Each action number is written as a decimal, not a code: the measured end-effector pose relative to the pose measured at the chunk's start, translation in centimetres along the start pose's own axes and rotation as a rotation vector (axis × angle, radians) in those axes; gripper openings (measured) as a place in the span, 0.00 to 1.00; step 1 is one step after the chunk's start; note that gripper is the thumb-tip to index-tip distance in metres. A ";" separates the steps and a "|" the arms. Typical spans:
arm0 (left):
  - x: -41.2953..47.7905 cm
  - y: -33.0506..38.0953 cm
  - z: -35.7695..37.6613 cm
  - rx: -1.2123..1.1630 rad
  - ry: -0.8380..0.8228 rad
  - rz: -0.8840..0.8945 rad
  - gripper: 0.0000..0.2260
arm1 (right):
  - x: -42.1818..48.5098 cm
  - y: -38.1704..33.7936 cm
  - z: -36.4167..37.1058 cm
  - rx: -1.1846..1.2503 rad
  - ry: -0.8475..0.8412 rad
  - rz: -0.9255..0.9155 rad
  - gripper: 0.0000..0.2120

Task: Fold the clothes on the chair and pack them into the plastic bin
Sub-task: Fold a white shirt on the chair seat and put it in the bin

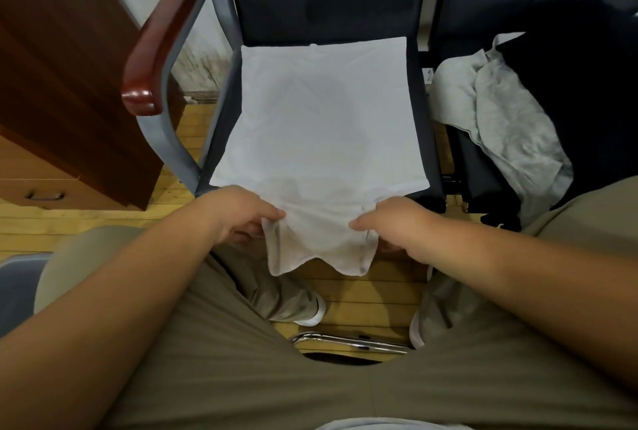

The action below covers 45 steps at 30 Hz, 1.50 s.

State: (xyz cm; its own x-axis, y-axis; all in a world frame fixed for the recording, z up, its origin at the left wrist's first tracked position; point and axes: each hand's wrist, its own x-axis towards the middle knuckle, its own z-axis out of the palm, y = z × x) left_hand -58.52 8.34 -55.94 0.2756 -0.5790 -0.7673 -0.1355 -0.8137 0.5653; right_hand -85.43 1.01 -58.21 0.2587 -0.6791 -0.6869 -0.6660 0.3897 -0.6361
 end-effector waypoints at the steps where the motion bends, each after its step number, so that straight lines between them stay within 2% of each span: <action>1: -0.4 0.8 -0.3 -0.036 0.036 0.015 0.18 | -0.4 -0.7 -0.8 0.104 0.019 -0.014 0.23; 3: -0.9 2.4 -0.7 -0.099 0.090 0.057 0.14 | -0.9 -2.5 -2.4 0.265 0.053 -0.057 0.28; 5: -1.3 4.2 -1.2 -0.176 0.142 0.103 0.12 | -1.2 -4.4 -4.0 0.255 0.109 -0.119 0.29; 6: -1.3 5.3 -1.5 -0.214 0.163 0.123 0.12 | -1.2 -5.5 -4.7 0.230 0.143 -0.156 0.27; 8: -0.9 7.4 -2.4 -0.261 0.194 0.161 0.14 | -1.5 -7.8 -6.0 0.205 0.192 -0.234 0.12; 9: -0.5 8.5 -3.0 -0.267 0.200 0.176 0.16 | -1.5 -9.0 -6.6 0.206 0.192 -0.262 0.08; 11: 0.2 10.7 -4.4 -0.242 0.200 0.199 0.20 | -0.9 -11.3 -7.6 0.190 0.192 -0.305 0.11; 13: 1.2 12.7 -5.7 -0.190 0.196 0.222 0.21 | 0.7 -13.1 -8.8 0.132 0.225 -0.345 0.15; 15: 2.3 14.8 -6.6 -0.165 0.198 0.227 0.21 | 2.2 -14.9 -10.0 0.104 0.249 -0.370 0.15; 18: 4.6 17.4 -7.0 -0.131 0.217 0.233 0.15 | 4.8 -17.3 -11.1 0.148 0.235 -0.346 0.08; 21: 8.2 18.1 -6.4 -0.100 0.285 0.213 0.09 | 8.1 -18.0 -11.1 0.224 0.195 -0.251 0.09; 23: 10.5 18.0 -5.5 -0.044 0.304 0.192 0.10 | 10.7 -17.5 -10.7 0.237 0.184 -0.199 0.11; 25: 12.3 18.2 -5.1 0.063 0.290 0.152 0.15 | 12.8 -17.0 -10.1 0.207 0.172 -0.149 0.13; 28: 13.3 19.1 -4.9 0.209 0.257 0.155 0.19 | 14.2 -17.7 -9.4 -0.013 0.169 -0.112 0.17; 30: 13.4 19.6 -4.7 0.412 0.253 0.152 0.25 | 14.3 -18.5 -9.1 -0.238 0.154 -0.126 0.19; 32: 13.2 19.8 -4.5 0.581 0.247 0.148 0.31 | 14.5 -18.7 -9.1 -0.449 0.103 -0.121 0.28; 34: 13.3 19.8 -4.2 0.636 0.232 0.153 0.36 | 14.5 -18.5 -9.1 -0.622 0.057 -0.125 0.39; 36: 13.2 19.6 -3.8 0.675 0.232 0.174 0.38 | 14.5 -18.1 -9.4 -0.704 0.038 -0.134 0.43; 39: 13.0 19.8 -3.3 0.702 0.260 0.209 0.36 | 14.2 -18.1 -9.3 -0.774 0.047 -0.159 0.33; 42: 12.4 20.2 -3.6 0.558 0.261 0.204 0.32 | 14.2 -18.3 -9.7 -0.663 0.093 -0.200 0.18; 45: 12.2 20.6 -4.4 0.266 0.248 0.184 0.16 | 13.8 -18.8 -10.8 -0.381 0.159 -0.232 0.12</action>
State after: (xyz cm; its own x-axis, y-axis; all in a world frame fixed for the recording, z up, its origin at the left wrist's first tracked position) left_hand -53.77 -15.22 -52.31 0.4404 -0.7124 -0.5463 -0.4368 -0.7017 0.5629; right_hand -76.87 -22.43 -51.96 0.3401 -0.8197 -0.4609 -0.8203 -0.0188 -0.5717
